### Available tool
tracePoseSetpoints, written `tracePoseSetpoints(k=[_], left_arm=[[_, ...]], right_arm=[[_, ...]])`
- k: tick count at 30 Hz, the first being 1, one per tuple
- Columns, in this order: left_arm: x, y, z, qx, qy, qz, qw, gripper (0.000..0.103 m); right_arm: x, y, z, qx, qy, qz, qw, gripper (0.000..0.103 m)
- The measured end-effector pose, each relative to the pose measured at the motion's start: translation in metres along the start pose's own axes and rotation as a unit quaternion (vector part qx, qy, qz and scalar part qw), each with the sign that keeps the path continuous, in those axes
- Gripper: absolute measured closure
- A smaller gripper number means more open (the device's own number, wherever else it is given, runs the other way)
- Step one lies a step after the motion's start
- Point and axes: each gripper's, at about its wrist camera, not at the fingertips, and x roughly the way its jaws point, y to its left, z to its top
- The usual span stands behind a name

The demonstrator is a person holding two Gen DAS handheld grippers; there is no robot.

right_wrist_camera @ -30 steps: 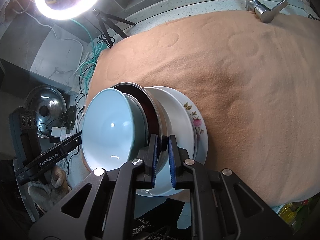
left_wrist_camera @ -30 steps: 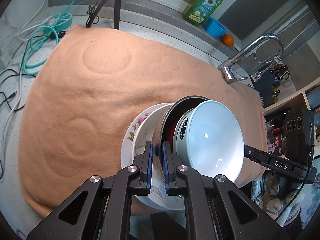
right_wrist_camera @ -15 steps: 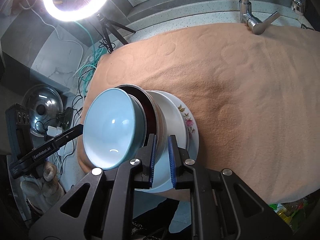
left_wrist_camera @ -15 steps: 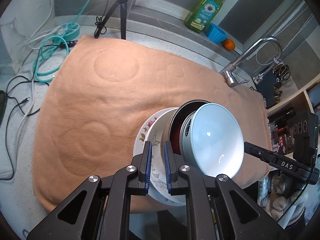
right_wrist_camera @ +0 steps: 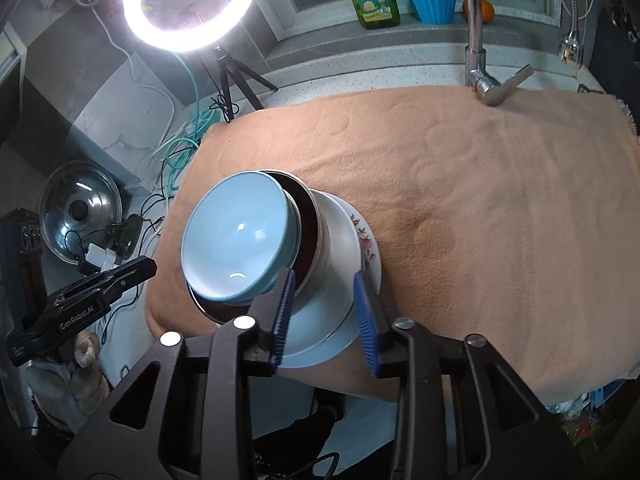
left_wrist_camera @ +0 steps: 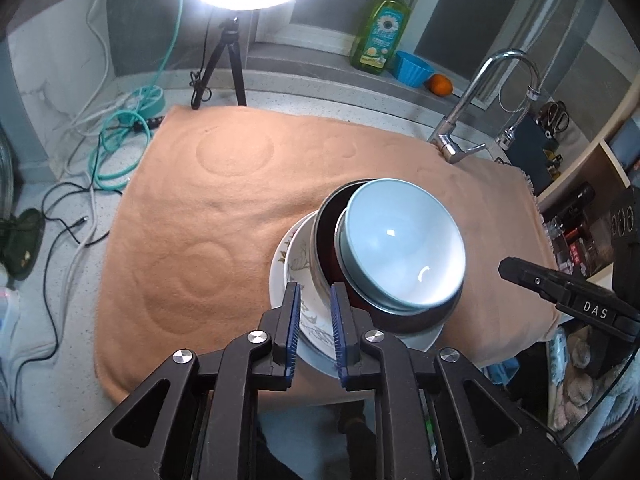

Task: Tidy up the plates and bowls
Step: 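Open both grippers and pull them back from the stacked dishes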

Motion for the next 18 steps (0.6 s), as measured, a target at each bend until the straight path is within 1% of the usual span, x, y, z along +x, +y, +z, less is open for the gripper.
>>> tracePoseSetpoints(k=[1, 2, 3, 5, 7, 9, 10, 13, 15, 17, 18], left_arm=[[-0.003, -0.004, -0.002, 0.008, -0.005, 0.005, 0.9999, 0.087], [-0.005, -0.007, -0.004, 0.012, -0.009, 0.008, 0.9998, 0.085], [-0.008, -0.009, -0.005, 0.016, -0.013, 0.012, 0.9997, 0.081], [-0.013, -0.014, -0.009, 0.024, -0.023, 0.019, 0.9993, 0.077], [-0.017, -0.017, -0.013, 0.027, -0.028, 0.019, 0.9991, 0.076], [-0.019, -0.019, -0.015, 0.029, -0.031, 0.022, 0.9989, 0.070], [-0.020, -0.020, -0.017, 0.030, -0.034, 0.023, 0.9987, 0.068], [-0.024, -0.023, -0.023, 0.034, -0.041, 0.030, 0.9982, 0.065], [-0.026, -0.026, -0.026, 0.035, -0.043, 0.033, 0.9979, 0.058], [-0.029, -0.026, -0.029, 0.036, -0.048, 0.037, 0.9975, 0.056], [-0.030, -0.026, -0.030, 0.036, -0.050, 0.040, 0.9973, 0.056]], right_arm=[[-0.003, 0.001, -0.002, -0.002, -0.005, -0.003, 1.000, 0.063], [-0.006, 0.003, -0.005, -0.005, -0.010, -0.007, 1.000, 0.063], [-0.009, 0.005, -0.008, -0.009, -0.015, -0.011, 1.000, 0.063], [-0.014, 0.008, -0.012, -0.015, -0.023, -0.016, 1.000, 0.063], [-0.019, 0.013, -0.017, -0.020, -0.032, -0.021, 0.999, 0.062], [-0.023, 0.016, -0.021, -0.023, -0.038, -0.025, 0.999, 0.057], [-0.026, 0.018, -0.023, -0.024, -0.044, -0.026, 0.998, 0.053], [-0.033, 0.022, -0.028, -0.031, -0.056, -0.033, 0.997, 0.050], [-0.038, 0.027, -0.031, -0.038, -0.067, -0.045, 0.996, 0.046], [-0.042, 0.031, -0.035, -0.041, -0.076, -0.054, 0.995, 0.032], [-0.045, 0.033, -0.037, -0.041, -0.083, -0.055, 0.994, 0.030]])
